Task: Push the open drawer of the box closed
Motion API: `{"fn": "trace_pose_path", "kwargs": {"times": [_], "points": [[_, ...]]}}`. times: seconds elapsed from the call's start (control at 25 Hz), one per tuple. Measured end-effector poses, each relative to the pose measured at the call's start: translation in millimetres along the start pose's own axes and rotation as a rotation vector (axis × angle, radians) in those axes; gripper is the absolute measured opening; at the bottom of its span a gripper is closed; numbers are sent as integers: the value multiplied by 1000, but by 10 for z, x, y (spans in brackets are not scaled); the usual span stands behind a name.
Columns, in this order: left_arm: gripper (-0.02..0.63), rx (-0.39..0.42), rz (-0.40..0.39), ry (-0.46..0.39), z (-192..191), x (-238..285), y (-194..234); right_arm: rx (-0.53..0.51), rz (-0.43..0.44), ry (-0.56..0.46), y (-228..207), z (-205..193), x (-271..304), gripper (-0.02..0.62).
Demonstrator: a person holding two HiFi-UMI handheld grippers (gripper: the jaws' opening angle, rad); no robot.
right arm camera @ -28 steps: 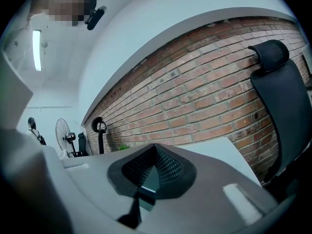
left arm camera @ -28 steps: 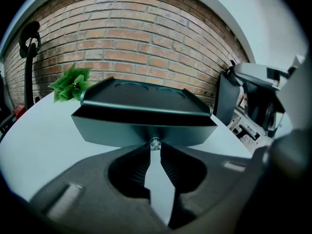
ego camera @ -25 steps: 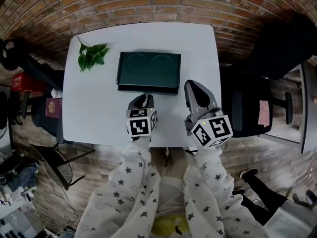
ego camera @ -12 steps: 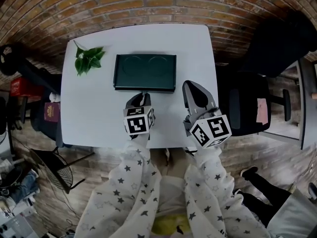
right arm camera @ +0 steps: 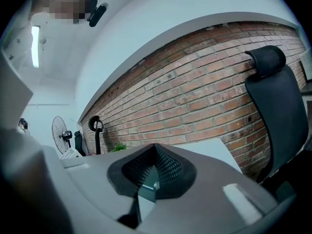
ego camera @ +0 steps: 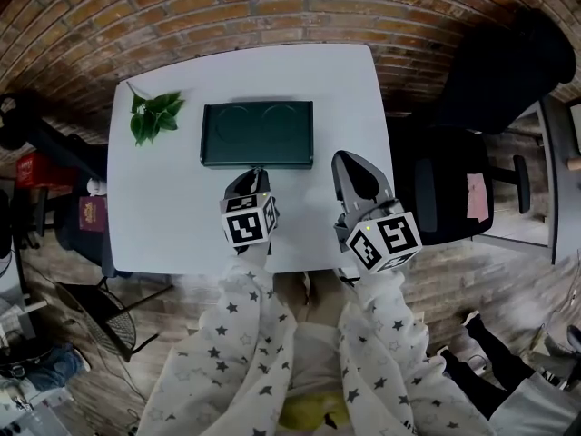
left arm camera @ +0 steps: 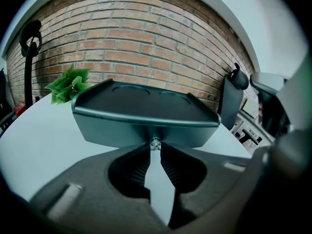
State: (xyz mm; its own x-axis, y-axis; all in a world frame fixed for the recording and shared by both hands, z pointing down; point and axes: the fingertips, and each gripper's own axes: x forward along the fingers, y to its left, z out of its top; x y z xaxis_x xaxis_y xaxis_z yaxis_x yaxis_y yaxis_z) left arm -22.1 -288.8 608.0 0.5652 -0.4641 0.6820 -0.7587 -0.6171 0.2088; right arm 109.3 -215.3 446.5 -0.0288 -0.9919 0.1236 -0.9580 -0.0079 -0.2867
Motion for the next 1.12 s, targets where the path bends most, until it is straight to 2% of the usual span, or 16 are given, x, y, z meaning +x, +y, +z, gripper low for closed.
{"fn": "trace_pose_path", "kwargs": {"times": [0.56, 0.64, 0.68, 0.76, 0.8, 0.96, 1.12], "points": [[72, 1, -9, -27, -14, -11, -19, -4, -1, -10, -50, 45, -13, 0], [100, 7, -18, -33, -23, -36, -37, -7, 4, -11, -37, 60, -8, 0], [134, 6, -27, -36, -31, -45, -53, -9, 6, -12, -31, 73, -5, 0], [149, 5, -36, -37, -52, -75, -77, -11, 10, -16, -21, 104, 1, 0], [136, 11, -30, -42, -56, -107, -74, -13, 12, -18, -17, 119, 3, 0], [12, 42, -7, -91, -6, -283, -46, -21, 22, -29, -20, 192, 9, 1], [-2, 60, -22, -160, 139, -464, -55, -33, 40, -36, -16, 270, 22, 2]]}}
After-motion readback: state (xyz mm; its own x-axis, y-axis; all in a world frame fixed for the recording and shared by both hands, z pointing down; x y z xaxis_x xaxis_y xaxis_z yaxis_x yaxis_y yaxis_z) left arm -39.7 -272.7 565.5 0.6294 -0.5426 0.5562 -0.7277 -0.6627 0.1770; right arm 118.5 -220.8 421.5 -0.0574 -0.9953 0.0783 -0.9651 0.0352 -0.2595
